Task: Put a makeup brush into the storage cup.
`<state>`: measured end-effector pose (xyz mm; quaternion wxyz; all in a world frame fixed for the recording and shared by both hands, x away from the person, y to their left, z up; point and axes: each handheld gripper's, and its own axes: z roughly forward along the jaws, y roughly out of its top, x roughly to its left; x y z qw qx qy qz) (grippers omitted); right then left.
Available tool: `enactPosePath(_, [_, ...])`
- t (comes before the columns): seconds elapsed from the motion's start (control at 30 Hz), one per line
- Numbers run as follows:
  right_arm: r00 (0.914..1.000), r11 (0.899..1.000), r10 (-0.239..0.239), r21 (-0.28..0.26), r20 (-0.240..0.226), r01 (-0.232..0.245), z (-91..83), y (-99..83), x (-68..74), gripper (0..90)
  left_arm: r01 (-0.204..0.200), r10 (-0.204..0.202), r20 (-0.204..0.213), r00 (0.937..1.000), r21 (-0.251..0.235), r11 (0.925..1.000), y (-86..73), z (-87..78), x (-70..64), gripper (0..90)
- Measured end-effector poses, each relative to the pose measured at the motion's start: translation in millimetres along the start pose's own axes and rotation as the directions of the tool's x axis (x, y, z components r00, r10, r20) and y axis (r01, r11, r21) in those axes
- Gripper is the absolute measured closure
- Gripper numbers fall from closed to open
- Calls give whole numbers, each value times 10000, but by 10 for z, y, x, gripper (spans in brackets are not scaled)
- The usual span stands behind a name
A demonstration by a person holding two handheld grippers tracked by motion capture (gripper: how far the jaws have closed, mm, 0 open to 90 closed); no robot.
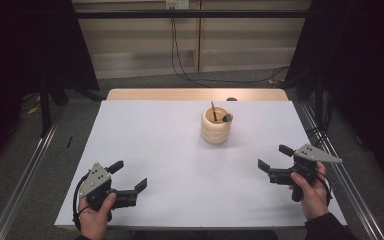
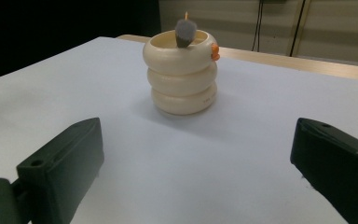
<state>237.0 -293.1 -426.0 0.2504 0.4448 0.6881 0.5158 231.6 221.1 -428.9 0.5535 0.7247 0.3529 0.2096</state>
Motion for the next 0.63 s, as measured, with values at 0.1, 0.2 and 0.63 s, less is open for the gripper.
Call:
enactPosePath(0.1, [10000, 9999, 81, 143, 28, -81, -63, -57, 22, 24, 21, -21, -18, 10000, 27, 10000, -5, 0, -2, 22])
enactPosePath(0.2, [9998, 9998, 216, 11, 47, -216, -130, -126, 27, 23, 70, -70, 29, 10000, -40, 10000, -9, -9, -3, 23])
enactPosePath(0.63, [9991, 9998, 205, 11, 373, -205, -269, -232, 72, 26, 27, -27, 21, 10000, 9, 10000, -21, -17, -36, 21])
